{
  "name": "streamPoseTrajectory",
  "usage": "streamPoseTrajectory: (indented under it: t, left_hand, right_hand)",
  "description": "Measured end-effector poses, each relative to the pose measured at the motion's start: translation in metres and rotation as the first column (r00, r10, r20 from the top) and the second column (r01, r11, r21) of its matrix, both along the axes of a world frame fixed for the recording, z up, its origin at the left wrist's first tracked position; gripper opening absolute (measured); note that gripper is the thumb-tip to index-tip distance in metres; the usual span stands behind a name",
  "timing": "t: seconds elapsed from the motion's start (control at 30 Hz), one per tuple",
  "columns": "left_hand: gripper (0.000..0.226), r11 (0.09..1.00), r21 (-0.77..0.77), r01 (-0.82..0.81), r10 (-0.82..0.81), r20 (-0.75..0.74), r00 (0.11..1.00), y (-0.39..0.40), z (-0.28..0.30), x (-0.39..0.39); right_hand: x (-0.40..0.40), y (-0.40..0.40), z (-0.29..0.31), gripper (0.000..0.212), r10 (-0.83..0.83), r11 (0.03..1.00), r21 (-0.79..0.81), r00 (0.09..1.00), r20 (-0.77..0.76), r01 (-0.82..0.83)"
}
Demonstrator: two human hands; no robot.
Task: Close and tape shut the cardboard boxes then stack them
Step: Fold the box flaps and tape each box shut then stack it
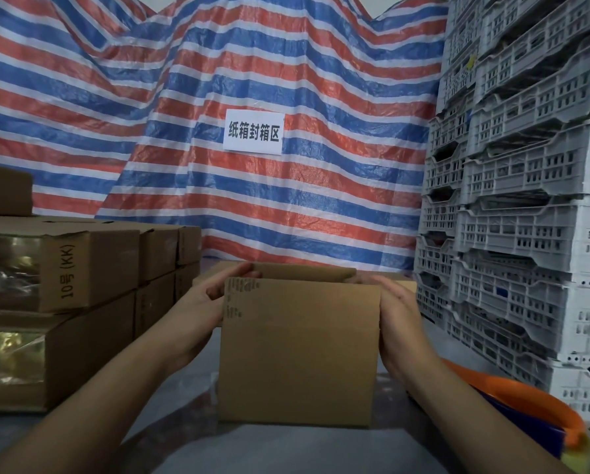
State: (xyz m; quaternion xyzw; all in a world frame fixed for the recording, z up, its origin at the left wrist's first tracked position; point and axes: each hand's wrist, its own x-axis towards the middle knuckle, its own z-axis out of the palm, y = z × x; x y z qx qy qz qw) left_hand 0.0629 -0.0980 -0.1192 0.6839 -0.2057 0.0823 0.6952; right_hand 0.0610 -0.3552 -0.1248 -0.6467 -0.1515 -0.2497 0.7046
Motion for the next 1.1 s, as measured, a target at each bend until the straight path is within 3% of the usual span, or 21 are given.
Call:
streamPoseTrajectory:
  t: [0.13, 0.23, 0.37, 0.53, 0.63, 0.7, 0.73, 0.9, 0.97, 1.1]
  left_hand:
    - [0.066, 0.999, 0.028, -0.025, 0.025, 0.002, 1.0, -0.001, 0.001, -0.003]
    - [0.061, 0.998, 0.039, -0.041, 0.04, 0.02, 0.999, -0.001, 0.001, -0.003]
    - [0.032, 0.989, 0.11, -0.097, 0.095, 0.031, 0.995, -0.003, 0.003, -0.003]
    - [0.072, 1.0, 0.014, 0.018, -0.017, -0.065, 0.998, -0.007, 0.01, -0.007]
    - [0.054, 0.99, 0.141, -0.02, 0.019, 0.013, 1.0, 0.001, 0.001, -0.013]
    - [0.05, 0.971, 0.238, 0.021, -0.042, 0.08, 0.996, 0.002, 0.0, -0.012]
    - [0.051, 0.977, 0.213, 0.024, -0.039, 0.068, 0.997, -0.001, 0.003, -0.009]
    - [0.036, 0.993, 0.114, -0.041, 0.038, 0.024, 0.999, 0.001, -0.001, -0.003]
    - [0.023, 0.993, 0.102, -0.065, 0.065, 0.005, 0.998, -0.002, 0.001, -0.003]
    - [0.02, 0.997, 0.011, -0.073, 0.073, -0.013, 0.997, -0.005, 0.001, -0.006]
  right_hand:
    - [0.004, 0.002, -0.002, 0.054, -0.13, 0.99, -0.057, 0.988, -0.084, 0.126]
    - [0.006, 0.003, -0.006, 0.062, -0.179, 0.982, -0.083, 0.977, -0.118, 0.17]
    - [0.002, 0.004, -0.003, 0.049, -0.155, 0.981, -0.137, 0.982, -0.107, 0.14]
    - [-0.003, 0.0, 0.001, 0.051, -0.127, 0.956, -0.269, 0.992, -0.026, 0.116]
    - [-0.006, -0.004, 0.0, 0.055, -0.068, 0.953, -0.297, 0.998, 0.007, 0.067]
    - [-0.007, -0.006, 0.001, 0.066, -0.033, 0.96, -0.279, 0.999, -0.019, 0.027]
    - [-0.007, -0.006, 0.001, 0.068, -0.022, 0.965, -0.261, 0.999, -0.039, 0.011]
    - [-0.006, -0.006, 0.003, 0.03, -0.041, 0.971, -0.238, 0.994, -0.099, 0.016]
    - [-0.004, -0.006, 0.002, 0.022, -0.049, 0.973, -0.231, 0.995, -0.089, 0.027]
    - [0.0, -0.005, 0.0, 0.018, -0.058, 0.992, -0.117, 0.996, -0.065, 0.05]
